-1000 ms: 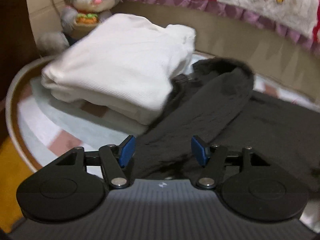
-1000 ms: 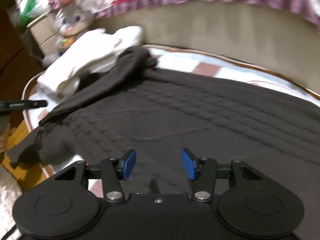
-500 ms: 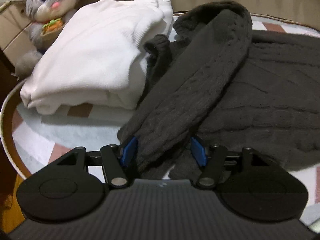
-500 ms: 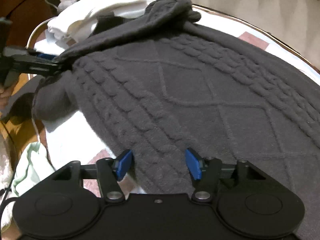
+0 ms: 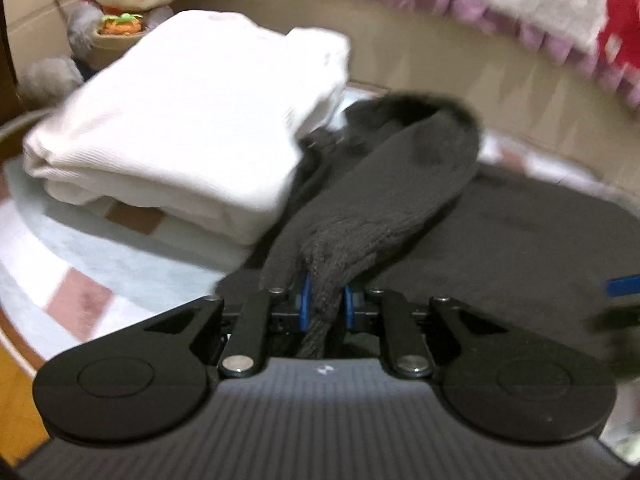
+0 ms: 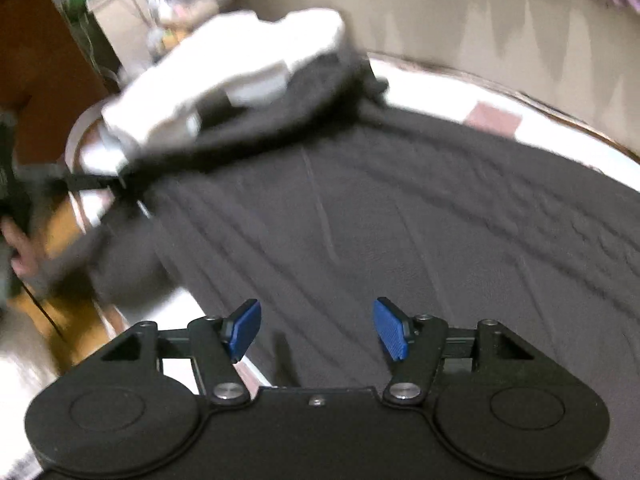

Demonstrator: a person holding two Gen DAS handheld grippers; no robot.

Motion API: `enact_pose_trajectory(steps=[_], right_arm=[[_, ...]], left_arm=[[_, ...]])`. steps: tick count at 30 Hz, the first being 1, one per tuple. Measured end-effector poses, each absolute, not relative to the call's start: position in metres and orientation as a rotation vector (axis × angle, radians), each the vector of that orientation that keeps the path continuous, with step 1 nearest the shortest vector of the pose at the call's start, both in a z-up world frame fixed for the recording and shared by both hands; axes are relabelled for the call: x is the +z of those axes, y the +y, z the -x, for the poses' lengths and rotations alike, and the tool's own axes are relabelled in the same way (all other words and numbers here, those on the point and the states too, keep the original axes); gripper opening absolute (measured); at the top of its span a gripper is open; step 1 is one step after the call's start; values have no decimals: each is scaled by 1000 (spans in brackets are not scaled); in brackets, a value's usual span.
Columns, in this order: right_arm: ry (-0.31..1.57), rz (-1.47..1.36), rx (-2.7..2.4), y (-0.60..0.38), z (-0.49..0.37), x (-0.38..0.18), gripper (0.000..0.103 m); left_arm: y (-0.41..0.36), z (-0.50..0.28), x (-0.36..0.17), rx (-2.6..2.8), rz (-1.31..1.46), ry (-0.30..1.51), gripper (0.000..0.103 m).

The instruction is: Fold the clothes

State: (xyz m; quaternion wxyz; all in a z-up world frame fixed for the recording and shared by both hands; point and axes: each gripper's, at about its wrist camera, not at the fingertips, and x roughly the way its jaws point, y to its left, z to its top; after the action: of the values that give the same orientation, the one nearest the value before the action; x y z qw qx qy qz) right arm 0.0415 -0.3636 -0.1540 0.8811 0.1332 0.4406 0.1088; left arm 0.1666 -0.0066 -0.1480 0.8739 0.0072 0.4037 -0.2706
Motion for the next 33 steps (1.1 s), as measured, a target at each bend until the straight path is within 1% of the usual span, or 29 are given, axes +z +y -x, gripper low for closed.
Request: enact_pose_trajectory(steps=[5,7,8,11,13,14,15,18,19,24,25,26,27,28,30,33], right_arm=[[886,-540,309,-365,-95,-142,68],[873,-715,340,-367,-113,-146,68],[874,-819,375,-368,-120,-152,69],[888,-1133,478,-366,-135,-174,71],[893,-1239,450,-364,-137,-185,78],[906,-1233,434,-362,-139,-187,81],[926,-1182,421,-360,-142,-186,81],[970,-919,330,-353,-150,-177,81],[969,-894,305,-354,-150,-176,82],[950,-1066,376,-357,-147,-178,82],[959,-1077,402,-354,-149,-179,78],[976,-1060,421,-351,-151,-178,54],[1004,-983,422,-347,-154,-173,17],[1028,-865,409,-343,-156,-163,13],[1055,-632,361,-341,-161,-140,12],[1078,-389,191,-364,-177,-100,11]], left_arm=[[2,-160,-137,-745,232,823,14],[7,-162,-135,-823,346,818,12],[7,-161,-134,-858,381,815,10],[-1,-155,-133,-922,399,807,10],[-8,-150,-133,-957,391,806,10],[-12,-148,-133,-975,386,806,10],[-15,-146,-134,-986,380,811,10],[-24,-145,-140,-987,353,856,9],[-27,-144,-141,-1000,349,863,9],[-45,-132,-134,-1144,326,821,8],[-47,-130,-132,-1158,324,813,8],[-48,-129,-131,-1154,314,806,8],[-49,-127,-130,-1150,303,799,9],[-49,-127,-129,-1142,299,796,9],[-43,-129,-129,-1111,307,801,10],[-29,-136,-131,-1051,328,803,12]])
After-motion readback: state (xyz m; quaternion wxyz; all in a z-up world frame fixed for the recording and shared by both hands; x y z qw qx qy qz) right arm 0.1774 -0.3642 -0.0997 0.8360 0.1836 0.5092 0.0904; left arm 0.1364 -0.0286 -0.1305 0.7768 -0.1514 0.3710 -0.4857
